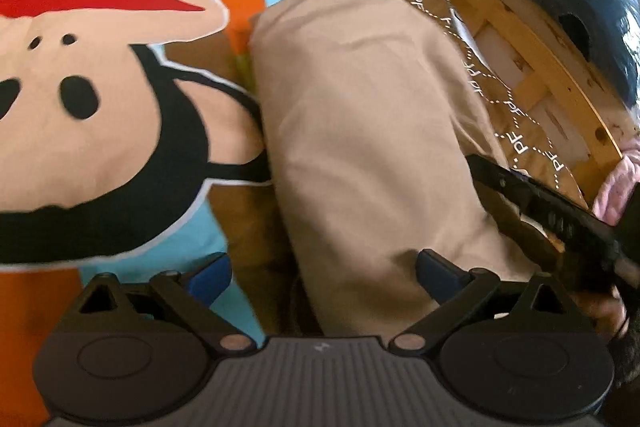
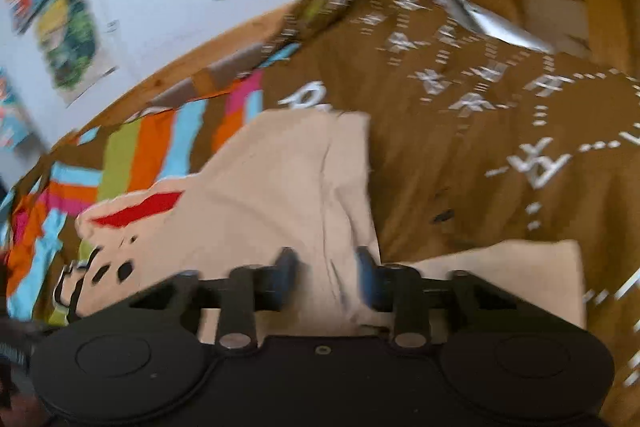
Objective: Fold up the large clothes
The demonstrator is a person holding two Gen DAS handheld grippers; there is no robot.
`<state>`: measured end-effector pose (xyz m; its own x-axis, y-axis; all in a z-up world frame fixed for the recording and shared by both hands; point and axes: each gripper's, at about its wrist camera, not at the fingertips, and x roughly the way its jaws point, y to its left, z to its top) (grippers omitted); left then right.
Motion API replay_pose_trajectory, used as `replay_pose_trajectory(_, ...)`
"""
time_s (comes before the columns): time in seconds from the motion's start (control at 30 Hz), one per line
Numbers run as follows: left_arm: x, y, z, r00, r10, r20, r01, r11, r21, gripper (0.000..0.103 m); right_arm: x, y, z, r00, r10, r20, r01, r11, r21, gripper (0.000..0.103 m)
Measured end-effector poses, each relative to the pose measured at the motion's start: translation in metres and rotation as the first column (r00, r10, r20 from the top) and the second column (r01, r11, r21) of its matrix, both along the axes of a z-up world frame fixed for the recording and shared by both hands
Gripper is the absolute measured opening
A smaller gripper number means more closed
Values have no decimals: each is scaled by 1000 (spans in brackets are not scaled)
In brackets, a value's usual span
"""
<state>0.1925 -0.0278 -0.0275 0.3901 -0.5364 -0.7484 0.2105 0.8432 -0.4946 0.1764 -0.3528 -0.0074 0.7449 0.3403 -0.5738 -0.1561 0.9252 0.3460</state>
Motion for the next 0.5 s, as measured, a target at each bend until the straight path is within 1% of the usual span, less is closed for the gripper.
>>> replay_pose_trajectory(0.07, -2, 3, -1, 1000, 11, 2, -11, 1000, 2, 100, -14, 24, 4, 995, 79, 62, -71, 990, -119, 25)
replay_pose_trajectory(0.1, -3, 3, -1, 1000, 14, 2, -14, 1000, 4, 100, -22, 39, 7, 986, 134, 102, -112, 974, -199, 25)
replay_pose_trajectory(0.13, -3, 3, -1, 1000, 16, 1, -16, 1000, 5, 100, -27, 51, 10, 976, 180, 123, -144, 957, -253, 25)
replay_pose_trajectory(0.2, -3, 1, 0, 1000, 20, 1, -20, 1000, 10, 100, -31, 64, 13, 968, 214, 134, -167, 940, -299, 25)
replay_pose_trajectory(0.27, -3, -2, 2, 1000, 19, 9, -19, 1000, 20, 100, -29, 62, 13, 971, 203, 129, -161, 947, -278, 25)
replay_pose_trajectory(0.33, -3, -1, 3, 1000, 18, 14, -18, 1000, 20, 100, -25, 49, 14, 983, 146, 115, -117, 966, -230, 25)
replay_pose_trajectory(0.4, -2, 0, 3, 1000, 16, 13, -16, 1000, -1, 99, -22, 33, 13, 992, 84, 98, -66, 982, -178, 26)
replay_pose_trajectory(0.43, -1, 1, 2, 1000, 9, 9, -9, 1000, -30, 99, -18, 25, 12, 994, 61, 88, -48, 988, -147, 28)
replay_pose_trajectory(0.5, 1, 3, 2, 1000, -11, 14, 13, 994, -104, 99, -14, 9, 8, 998, 28, 56, -25, 997, -67, 47)
